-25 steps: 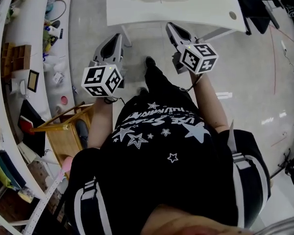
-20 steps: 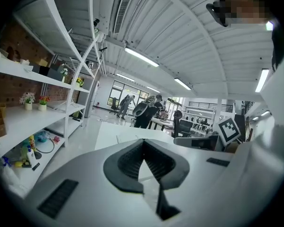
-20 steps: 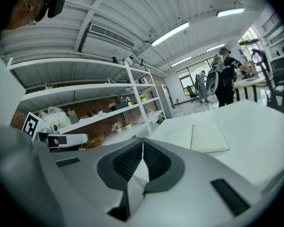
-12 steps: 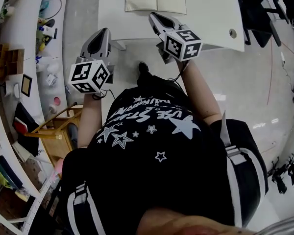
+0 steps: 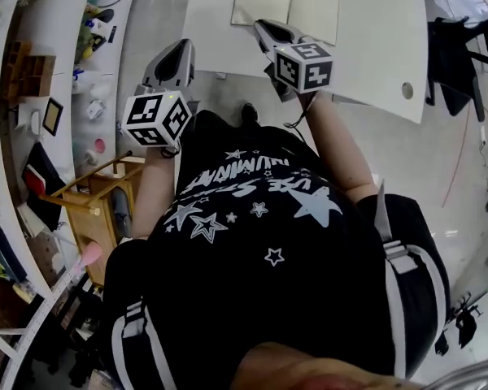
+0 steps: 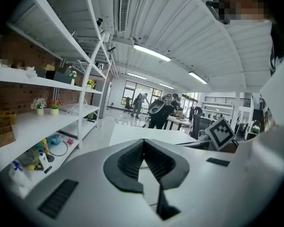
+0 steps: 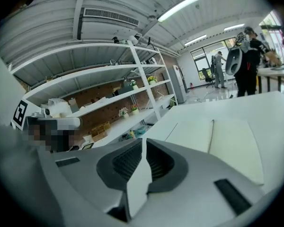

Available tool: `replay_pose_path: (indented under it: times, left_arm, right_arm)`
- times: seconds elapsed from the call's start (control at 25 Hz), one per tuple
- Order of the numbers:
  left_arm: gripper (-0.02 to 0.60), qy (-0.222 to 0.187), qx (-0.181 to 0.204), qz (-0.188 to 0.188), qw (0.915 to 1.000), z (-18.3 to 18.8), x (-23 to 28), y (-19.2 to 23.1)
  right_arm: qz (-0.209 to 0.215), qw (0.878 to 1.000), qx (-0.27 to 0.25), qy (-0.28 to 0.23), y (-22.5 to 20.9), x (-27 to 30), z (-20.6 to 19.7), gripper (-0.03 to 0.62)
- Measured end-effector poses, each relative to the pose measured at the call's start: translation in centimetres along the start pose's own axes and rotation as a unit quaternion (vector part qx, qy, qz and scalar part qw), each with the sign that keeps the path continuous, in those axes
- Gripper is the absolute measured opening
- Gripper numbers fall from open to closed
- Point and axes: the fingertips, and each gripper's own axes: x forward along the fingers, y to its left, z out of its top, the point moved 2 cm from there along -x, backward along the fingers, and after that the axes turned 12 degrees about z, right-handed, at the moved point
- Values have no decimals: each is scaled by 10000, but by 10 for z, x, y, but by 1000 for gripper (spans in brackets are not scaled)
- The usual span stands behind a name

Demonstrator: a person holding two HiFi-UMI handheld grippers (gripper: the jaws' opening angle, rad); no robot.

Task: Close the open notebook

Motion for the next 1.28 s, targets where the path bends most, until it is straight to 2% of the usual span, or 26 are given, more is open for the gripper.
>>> replay_pose_path:
  times: [0.28,0.48,0.72,0.88,1.04,1.28]
  left_arm:
    - [11,161,-12,-89,9998,4,29,26]
    - [11,374,48,-570,9977,5,67,33]
    - [11,655,24,-1011,9927,10,110,58]
    - [11,808,76,-1293,9883,8,130,69]
    - [11,932,4,-1386,9860,5,143,84]
    - [11,1088,29,-1552,9819,1,155,97]
  right_arm:
    - [-55,9991,-220,356,-7,38,0,19]
    - [-274,9967,148,747,-24,64,-19,87]
    - [-667,9893,275,1268,-37,98,-42,123]
    - [-1066,9803,304,1635,-41,110,-59,131]
    - [-1445,9686,300,2002,-43,117,-69,155]
    - [-2022,9552,31,2159,-49,122,-71,153]
